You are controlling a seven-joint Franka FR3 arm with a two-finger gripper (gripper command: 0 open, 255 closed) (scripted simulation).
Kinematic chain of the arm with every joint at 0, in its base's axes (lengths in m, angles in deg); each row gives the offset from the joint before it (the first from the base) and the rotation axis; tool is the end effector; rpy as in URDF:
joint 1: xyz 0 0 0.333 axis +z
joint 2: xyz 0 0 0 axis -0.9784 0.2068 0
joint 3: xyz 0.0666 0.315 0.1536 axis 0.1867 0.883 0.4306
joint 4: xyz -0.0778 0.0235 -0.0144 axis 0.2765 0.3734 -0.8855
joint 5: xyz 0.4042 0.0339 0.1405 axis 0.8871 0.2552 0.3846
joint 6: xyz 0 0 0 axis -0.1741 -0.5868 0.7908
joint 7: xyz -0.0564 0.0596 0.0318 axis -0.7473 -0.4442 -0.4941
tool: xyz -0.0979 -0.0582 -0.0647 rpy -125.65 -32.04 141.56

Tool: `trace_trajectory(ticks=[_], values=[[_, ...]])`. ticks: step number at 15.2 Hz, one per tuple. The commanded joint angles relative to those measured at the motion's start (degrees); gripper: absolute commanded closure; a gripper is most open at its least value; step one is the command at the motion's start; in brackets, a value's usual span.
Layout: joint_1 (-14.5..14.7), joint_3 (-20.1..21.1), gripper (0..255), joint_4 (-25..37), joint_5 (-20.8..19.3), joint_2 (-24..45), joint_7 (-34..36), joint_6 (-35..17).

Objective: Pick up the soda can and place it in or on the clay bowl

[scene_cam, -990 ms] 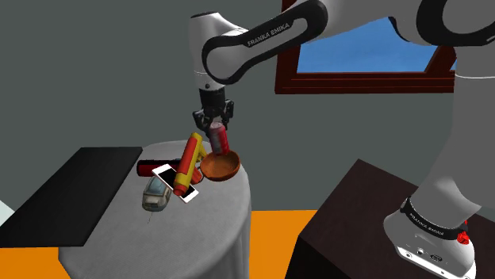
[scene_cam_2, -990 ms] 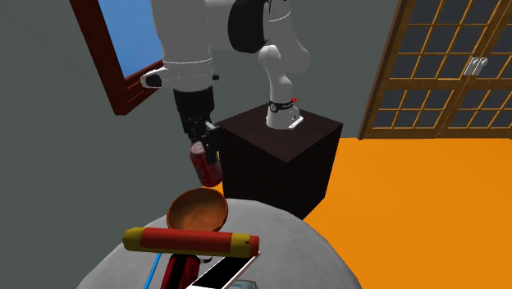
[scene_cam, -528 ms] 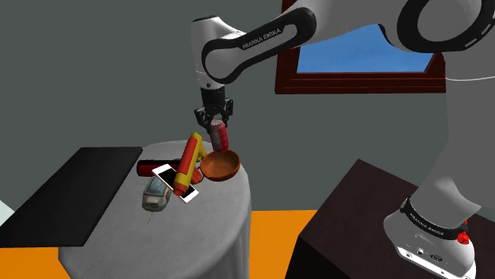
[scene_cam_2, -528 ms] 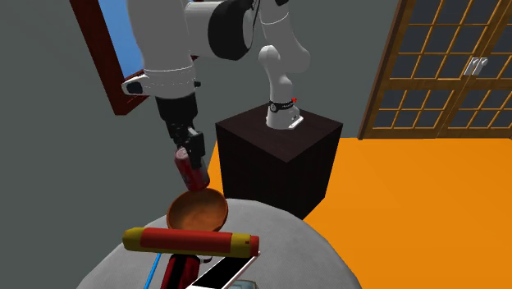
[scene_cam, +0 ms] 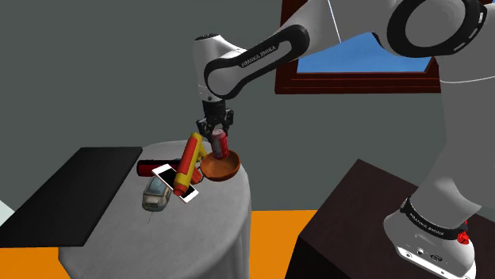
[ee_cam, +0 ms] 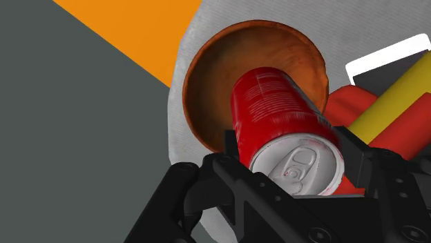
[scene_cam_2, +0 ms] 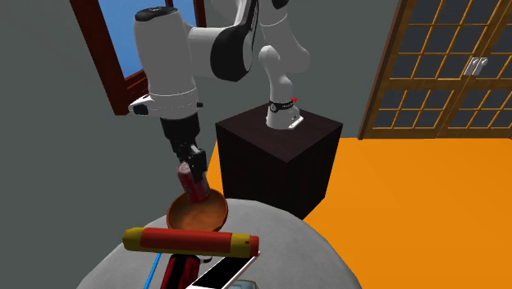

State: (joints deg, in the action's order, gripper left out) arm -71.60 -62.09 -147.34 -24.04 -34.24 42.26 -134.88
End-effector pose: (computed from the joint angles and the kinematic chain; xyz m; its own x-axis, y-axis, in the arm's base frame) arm 0.6936 0.2551 0.3303 0.9982 -0.0597 -0.0021 -0.0597 -0.9982 -0.0036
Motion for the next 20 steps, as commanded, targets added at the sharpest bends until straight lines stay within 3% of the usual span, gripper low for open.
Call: trace_trajectory(ticks=[1, 6, 14, 15, 20], values=[[0.1, -0.1, 255, -0.8, -0.2, 0.6, 0.2, -1.4], [0.3, -0.6, 255, -1.9, -0.9, 2.6, 0.6, -4.5], [0.3, -0.6, 255, -1.9, -0.9, 2.6, 0.6, -4.5], [0.3, -0.6, 0, -1.9, -0.9, 2.6, 0.6, -4.5], [0.3, -0.6, 0, -1.9, -0.9, 2.6, 0.6, -4.5]])
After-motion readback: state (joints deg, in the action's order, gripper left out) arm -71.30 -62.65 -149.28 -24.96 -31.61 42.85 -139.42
